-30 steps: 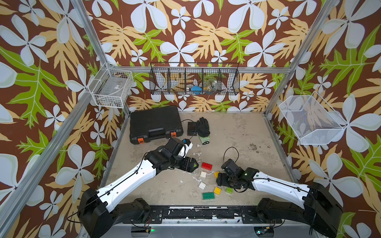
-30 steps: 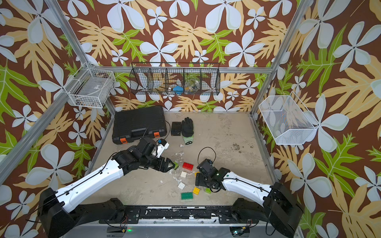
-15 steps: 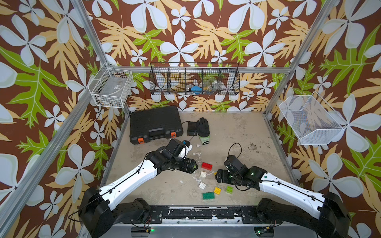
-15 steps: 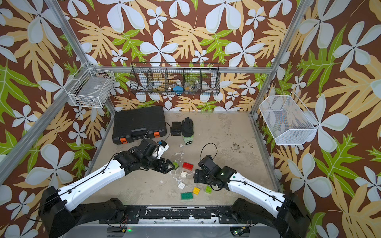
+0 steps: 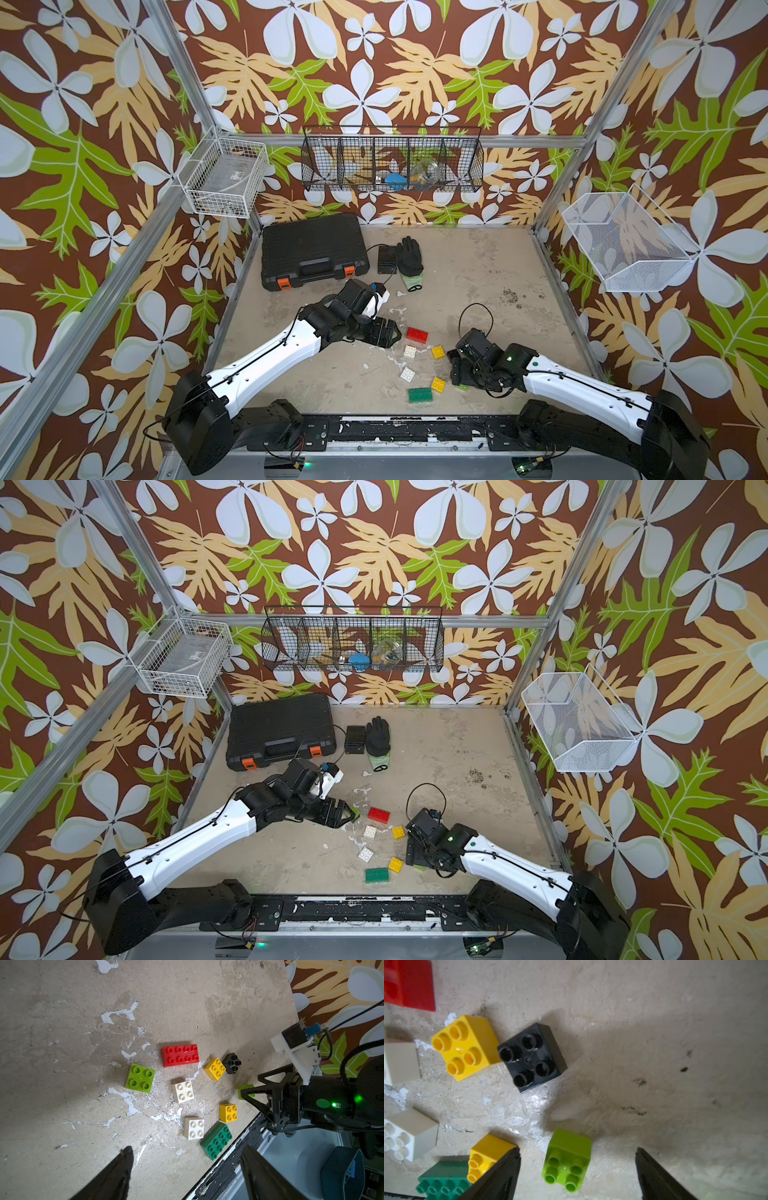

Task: Assemble a giraffe with lego
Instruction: Pick up the lego brick from the center of the board.

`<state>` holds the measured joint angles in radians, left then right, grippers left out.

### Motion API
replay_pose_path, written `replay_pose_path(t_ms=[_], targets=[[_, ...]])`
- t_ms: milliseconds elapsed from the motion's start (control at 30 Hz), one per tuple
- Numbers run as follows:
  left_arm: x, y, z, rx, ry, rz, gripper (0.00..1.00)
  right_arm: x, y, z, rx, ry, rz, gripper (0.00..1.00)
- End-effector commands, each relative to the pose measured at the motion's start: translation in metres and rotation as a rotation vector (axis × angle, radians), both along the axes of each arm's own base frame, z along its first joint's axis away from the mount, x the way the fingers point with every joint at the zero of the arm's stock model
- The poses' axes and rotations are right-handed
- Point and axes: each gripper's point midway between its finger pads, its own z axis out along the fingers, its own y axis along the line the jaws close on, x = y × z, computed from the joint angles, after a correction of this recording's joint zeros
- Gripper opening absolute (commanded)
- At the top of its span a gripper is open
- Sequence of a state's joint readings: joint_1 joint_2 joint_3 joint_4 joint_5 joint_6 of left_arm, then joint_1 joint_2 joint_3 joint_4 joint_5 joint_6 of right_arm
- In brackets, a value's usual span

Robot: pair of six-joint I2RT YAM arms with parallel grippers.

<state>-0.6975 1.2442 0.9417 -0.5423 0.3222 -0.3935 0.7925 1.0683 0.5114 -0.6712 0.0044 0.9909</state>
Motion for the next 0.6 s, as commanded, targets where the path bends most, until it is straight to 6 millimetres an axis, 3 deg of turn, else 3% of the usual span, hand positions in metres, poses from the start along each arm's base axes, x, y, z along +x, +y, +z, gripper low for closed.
replay_pose_path(t_ms=[0, 100, 400, 567], targets=[[0.003, -0.003, 0.005, -0.011, -0.03, -0.014, 0.84, 0.0, 0.001, -0.005, 0.0, 0.009, -0.009, 0.8], [0.003, -0.002, 0.005, -0.005, -0.036, -0.021, 0.85, 0.0, 0.002, -0.007, -0.002, 0.018, -0.013, 0.6], [0.0, -0.002, 0.0, 0.003, -0.028, -0.042, 0.85, -0.012, 0.0, -0.011, 0.004, 0.039, -0.025, 0.57], [-0.002, -0.001, -0.002, 0.007, -0.021, -0.052, 0.85, -0.016, 0.001, -0.013, 0.004, 0.036, -0.03, 0.43]])
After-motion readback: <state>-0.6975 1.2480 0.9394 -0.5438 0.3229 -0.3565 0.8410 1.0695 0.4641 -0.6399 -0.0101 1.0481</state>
